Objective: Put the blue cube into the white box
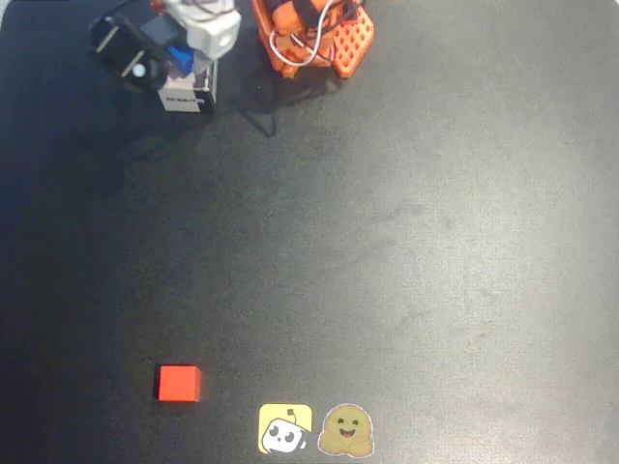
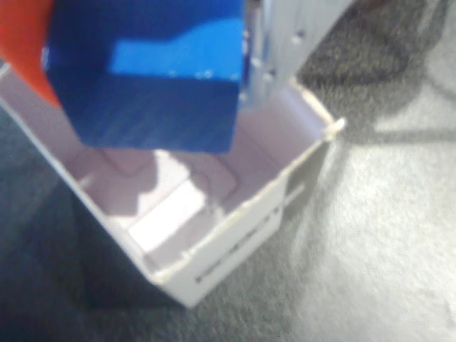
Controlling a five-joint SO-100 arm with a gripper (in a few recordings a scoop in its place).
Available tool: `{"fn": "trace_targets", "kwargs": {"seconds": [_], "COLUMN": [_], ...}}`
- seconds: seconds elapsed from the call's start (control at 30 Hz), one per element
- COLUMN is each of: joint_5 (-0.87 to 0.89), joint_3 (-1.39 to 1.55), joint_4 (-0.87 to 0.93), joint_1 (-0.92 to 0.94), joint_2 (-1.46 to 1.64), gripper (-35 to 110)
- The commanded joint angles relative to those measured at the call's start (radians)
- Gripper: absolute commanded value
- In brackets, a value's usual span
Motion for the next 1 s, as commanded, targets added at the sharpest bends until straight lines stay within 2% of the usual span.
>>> {"fn": "trace_targets", "kwargs": {"seconds": [0.0,0.47,0.6,0.63,0.83,0.97], "joint_5": [0.0,-0.075,-0.064,-0.074,-0.049,0.026], "joint_3": [0.026,0.086,0.086,0.095,0.089,0.08], "joint_4": [0.003,-0.077,-0.066,-0.08,-0.166,-0.227], "joint_1": [-0.009,-0.009,0.043,0.051,-0.043,-0.219], "joint_2": [0.114,0.199,0.21,0.215,0.193,0.196], "gripper": [10,20,1,0,0,0]}}
